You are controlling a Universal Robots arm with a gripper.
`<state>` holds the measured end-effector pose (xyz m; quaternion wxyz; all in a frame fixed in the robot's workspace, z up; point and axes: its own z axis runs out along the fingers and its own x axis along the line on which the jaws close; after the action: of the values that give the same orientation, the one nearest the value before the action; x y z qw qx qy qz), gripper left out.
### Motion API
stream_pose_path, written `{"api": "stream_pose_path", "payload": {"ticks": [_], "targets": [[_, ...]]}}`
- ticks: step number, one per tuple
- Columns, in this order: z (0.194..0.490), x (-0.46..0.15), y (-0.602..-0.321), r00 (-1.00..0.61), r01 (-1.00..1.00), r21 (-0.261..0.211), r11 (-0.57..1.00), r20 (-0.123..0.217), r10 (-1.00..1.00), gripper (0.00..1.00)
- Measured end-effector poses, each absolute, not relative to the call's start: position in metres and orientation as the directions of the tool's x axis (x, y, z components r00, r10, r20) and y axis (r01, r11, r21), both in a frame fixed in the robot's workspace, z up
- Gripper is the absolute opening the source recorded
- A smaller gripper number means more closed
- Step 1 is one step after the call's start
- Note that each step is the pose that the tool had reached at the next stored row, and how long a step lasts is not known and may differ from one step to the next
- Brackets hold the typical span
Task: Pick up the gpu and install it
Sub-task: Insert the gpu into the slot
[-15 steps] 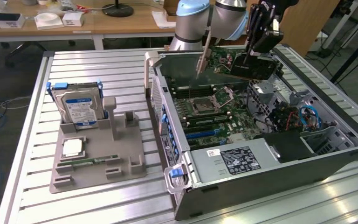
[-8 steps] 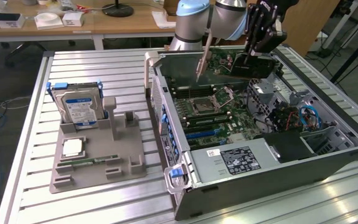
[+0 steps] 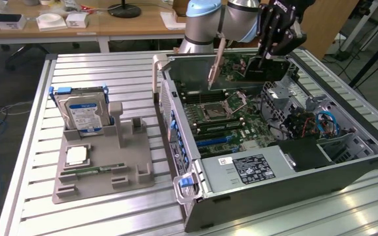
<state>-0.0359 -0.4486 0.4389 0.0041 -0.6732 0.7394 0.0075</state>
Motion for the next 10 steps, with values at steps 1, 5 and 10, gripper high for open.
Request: {"api": "stream_pose_path", "payload": {"ticks": [1, 5, 10], "targets": [[0.4389, -0.0359, -0.4486, -0.076, -0.997, 0.006, 0.076, -0.016, -0.997, 0.26], [0.4387, -0.0359, -0.4486, -0.075, -0.997, 0.006, 0.074, -0.016, -0.997, 0.26], [0.4382, -0.0359, -0.4486, -0.074, -0.997, 0.005, 0.074, -0.016, -0.997, 0.26]]}}
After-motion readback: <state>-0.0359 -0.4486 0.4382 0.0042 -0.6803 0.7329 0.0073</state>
